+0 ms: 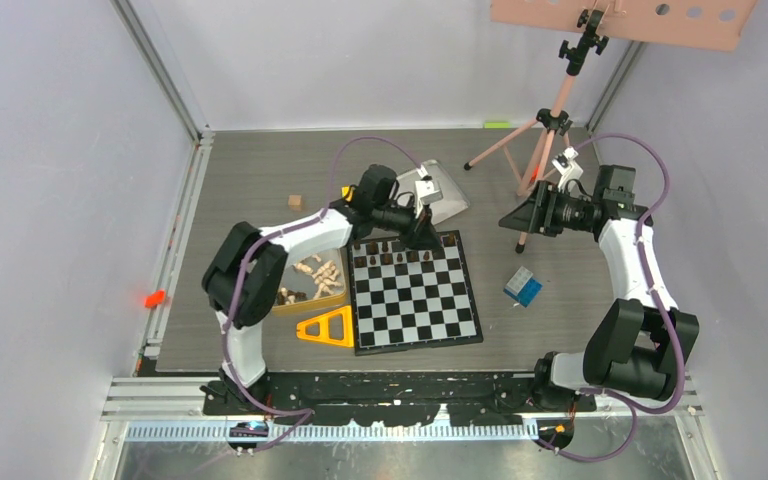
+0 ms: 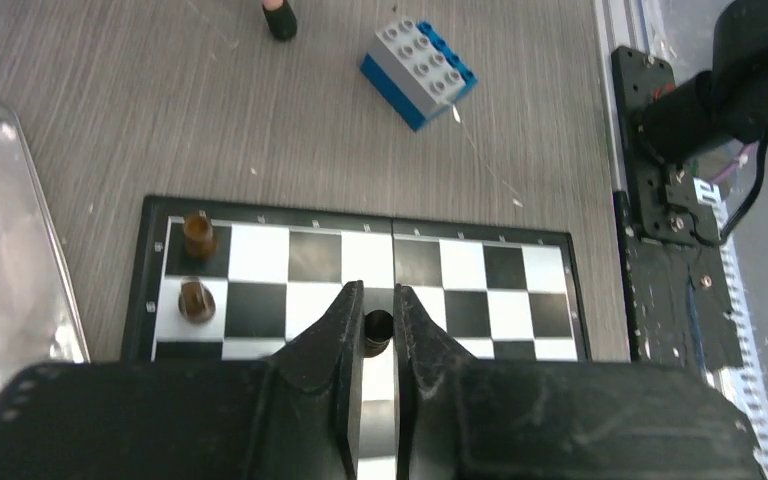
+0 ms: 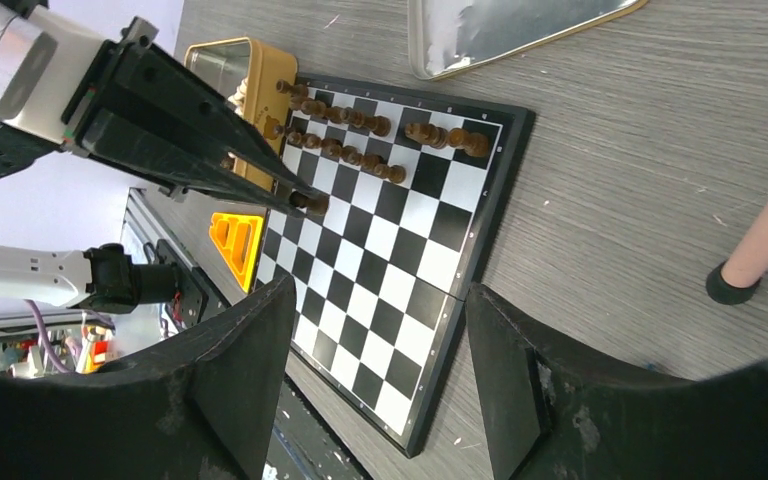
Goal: Set up the chess pieces on the board
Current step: Place the chess piece on the chessboard.
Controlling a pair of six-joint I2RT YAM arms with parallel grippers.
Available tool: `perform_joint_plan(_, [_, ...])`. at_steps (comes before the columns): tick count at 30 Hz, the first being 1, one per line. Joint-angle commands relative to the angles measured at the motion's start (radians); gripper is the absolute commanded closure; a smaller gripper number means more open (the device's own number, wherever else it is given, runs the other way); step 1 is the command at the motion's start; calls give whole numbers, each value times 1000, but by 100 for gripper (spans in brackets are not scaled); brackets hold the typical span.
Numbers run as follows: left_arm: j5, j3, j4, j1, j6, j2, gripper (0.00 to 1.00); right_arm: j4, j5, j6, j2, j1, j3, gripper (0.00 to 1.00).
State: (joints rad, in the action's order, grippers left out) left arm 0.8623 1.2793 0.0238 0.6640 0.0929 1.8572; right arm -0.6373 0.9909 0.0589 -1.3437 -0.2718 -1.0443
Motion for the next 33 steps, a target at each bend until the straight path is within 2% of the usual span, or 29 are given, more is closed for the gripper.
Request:
perform_joint_plan(1, [70, 94, 204, 16, -87, 82, 99, 1, -12, 25, 7, -22, -47, 31])
perform_joint_plan(5, [81, 138, 220, 20, -107, 155, 98, -5, -12, 32, 6, -34, -48, 31])
perform_joint_plan(13, [100, 132, 295, 20, -108, 237, 97, -11, -6, 37, 7, -47, -42, 31])
perform_joint_plan(22, [67, 135, 299, 19, -97, 275, 95, -18, 4, 41, 3, -54, -39, 31])
perform_joint_plan(27, [14, 142, 246, 19, -97, 265, 96, -19, 9, 42, 0, -55, -39, 31])
perform_joint_plan(33, [-73, 116, 262, 19, -141, 251, 95, -21, 15, 44, -5, -56, -39, 31])
